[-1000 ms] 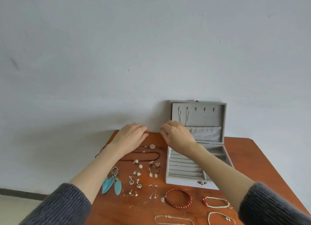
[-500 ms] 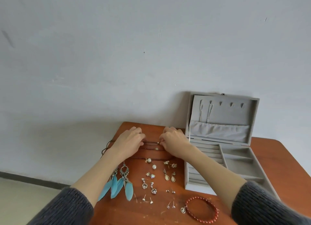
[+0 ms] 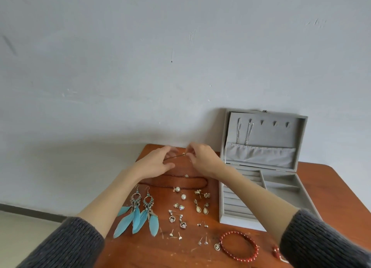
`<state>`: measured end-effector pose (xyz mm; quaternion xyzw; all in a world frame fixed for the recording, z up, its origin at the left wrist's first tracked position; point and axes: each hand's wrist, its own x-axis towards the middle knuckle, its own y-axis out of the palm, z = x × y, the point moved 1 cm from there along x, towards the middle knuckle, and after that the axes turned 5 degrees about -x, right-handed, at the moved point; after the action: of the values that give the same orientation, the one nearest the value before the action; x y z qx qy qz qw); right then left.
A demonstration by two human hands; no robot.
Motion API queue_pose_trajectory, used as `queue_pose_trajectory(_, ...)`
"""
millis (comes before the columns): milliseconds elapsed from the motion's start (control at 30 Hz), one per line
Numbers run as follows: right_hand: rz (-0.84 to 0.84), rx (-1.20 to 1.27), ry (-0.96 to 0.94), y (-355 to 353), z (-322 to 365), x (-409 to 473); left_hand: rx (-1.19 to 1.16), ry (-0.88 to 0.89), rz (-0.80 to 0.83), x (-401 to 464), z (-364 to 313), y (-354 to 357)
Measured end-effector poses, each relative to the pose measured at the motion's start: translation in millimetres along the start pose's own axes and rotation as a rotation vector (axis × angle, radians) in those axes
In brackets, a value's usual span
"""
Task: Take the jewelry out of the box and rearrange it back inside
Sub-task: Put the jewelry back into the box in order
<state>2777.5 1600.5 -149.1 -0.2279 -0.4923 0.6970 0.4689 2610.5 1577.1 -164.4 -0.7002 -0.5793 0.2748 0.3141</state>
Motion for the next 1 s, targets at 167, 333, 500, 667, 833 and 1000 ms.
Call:
queue_pose_trajectory(167,-0.078,0.065,-0.061,-39,19,-11,-0.132,0.086,-0.096,-14,-39,-14)
queue_pose_trajectory(333,-0.163,0.130,0.022,-74,8,-31,-0.191,0.155,-0.169,-36,-81,-43)
queue_pose_trajectory(500,-0.118,0.590,0.136,-94,-14,-59,-0.309,0.209,-0.199,-45,-120,-52)
queue_pose_trajectory(667,0.011,0.958,0.177,-104,-28,-82,-0.330,0.259,-0.085,-44,-163,-36)
queue_pose_trajectory(833,0.022,1.132,0.137,-113,-40,-96,-0.281,0.296,-0.056,-33,-207,-24)
queue_pose_trajectory(1000,0.041,1.211,0.125,-128,-54,-104,-0.155,0.298,-0.107,-15,-227,-12)
